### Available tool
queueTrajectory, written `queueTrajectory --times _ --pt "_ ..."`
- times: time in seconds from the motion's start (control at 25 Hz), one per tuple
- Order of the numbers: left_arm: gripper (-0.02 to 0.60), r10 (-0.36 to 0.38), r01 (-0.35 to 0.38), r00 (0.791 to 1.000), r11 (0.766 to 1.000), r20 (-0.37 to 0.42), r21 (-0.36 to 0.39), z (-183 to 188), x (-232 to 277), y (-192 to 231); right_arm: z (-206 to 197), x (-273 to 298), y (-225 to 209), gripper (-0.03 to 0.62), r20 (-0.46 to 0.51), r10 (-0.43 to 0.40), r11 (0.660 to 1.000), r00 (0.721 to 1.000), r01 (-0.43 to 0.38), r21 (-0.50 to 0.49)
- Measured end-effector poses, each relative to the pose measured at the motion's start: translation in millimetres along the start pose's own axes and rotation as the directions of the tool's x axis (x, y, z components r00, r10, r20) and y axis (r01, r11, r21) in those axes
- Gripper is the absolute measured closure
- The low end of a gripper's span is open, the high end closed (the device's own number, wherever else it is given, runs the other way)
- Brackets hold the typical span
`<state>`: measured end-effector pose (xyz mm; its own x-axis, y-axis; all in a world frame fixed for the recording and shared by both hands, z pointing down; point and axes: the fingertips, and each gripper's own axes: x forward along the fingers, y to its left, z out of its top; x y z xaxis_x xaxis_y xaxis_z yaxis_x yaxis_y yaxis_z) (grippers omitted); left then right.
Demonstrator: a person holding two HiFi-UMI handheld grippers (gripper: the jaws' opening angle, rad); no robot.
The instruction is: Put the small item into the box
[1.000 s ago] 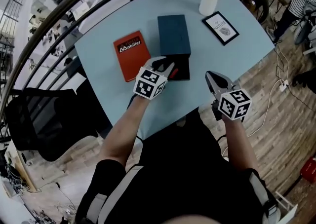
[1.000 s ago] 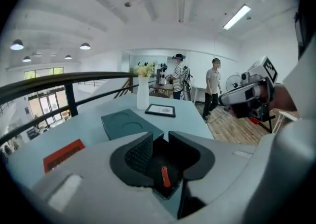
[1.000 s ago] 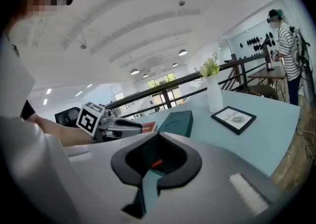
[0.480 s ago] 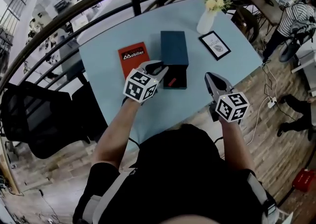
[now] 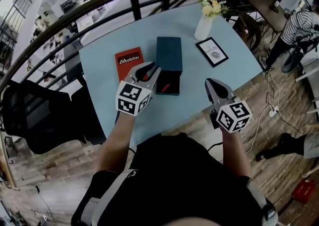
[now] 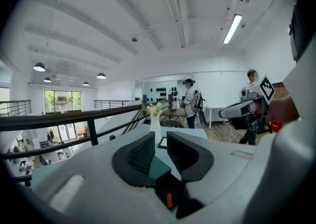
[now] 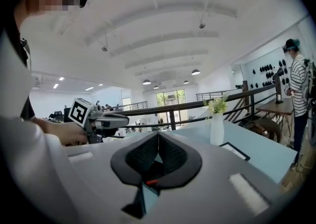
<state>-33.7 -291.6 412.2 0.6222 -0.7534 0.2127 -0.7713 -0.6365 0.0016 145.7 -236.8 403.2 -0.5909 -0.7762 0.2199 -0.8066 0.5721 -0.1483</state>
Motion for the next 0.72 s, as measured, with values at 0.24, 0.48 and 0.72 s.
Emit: queueTrajectory --times 0.24,0.48,0.72 --pt "0.534 0.139 -0.136 0.987 0.99 0.08 -0.042 27 -14 16 1 -7 -7 0.592 0.045 0.031 0.999 0.998 -0.03 -0.016" --pt "0.495 0.142 -0.139 0.988 0.989 0.062 -0.054 21 -7 9 6 -20 -29 0.594 0.096 -0.016 1.0 0.995 0.016 0.003" --pt "0.494 0.116 -0.113 0.993 0.991 0.034 -0.068 5 -8 -13 4 -29 -35 0.594 0.092 -0.016 1.0 0.996 0.016 0.001"
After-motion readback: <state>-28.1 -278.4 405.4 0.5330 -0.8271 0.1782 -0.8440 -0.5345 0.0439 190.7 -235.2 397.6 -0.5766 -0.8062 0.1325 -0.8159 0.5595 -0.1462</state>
